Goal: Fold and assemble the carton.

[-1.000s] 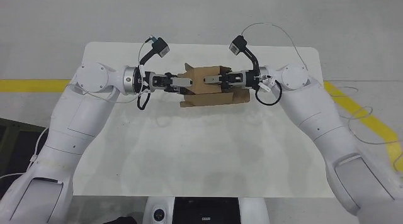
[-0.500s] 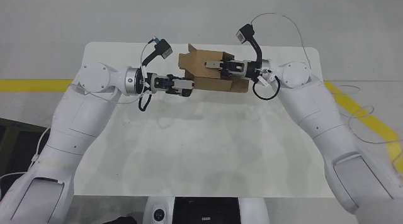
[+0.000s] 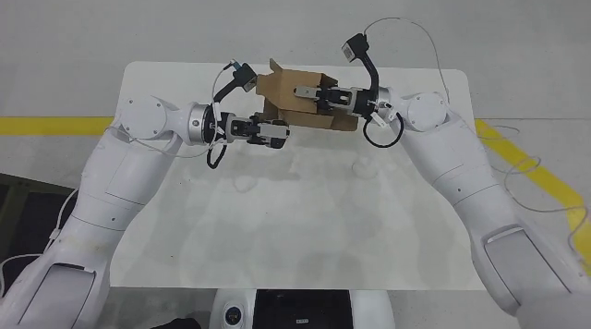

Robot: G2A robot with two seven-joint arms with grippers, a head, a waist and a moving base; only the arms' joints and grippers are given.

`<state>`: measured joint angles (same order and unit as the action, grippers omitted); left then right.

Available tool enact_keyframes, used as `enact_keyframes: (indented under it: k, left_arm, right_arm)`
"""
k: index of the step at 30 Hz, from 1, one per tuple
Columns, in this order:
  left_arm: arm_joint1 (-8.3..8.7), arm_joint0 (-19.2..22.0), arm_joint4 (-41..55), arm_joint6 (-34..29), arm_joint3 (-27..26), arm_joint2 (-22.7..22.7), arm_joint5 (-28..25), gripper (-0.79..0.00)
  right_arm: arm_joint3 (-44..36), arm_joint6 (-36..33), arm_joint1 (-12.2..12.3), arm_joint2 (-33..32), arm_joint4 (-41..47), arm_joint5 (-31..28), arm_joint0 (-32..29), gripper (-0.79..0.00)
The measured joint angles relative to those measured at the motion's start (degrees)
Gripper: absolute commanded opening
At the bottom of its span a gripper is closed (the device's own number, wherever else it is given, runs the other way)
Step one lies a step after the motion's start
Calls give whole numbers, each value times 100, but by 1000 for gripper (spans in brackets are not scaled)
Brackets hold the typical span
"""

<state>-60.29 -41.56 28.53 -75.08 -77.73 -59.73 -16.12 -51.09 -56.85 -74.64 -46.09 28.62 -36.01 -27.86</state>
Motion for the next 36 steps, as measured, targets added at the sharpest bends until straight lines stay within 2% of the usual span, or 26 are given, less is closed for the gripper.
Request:
enact_keyframes:
  k: [28, 36]
  left_arm:
    - [4, 4, -94, 59, 24, -115, -85, 0]
    - [33, -24, -109, 86, 133, -252, -123, 0]
  right_arm:
    - [97, -319, -202, -93, 223, 32, -109, -785]
    - [358, -733, -86, -503, 512, 327, -119, -785]
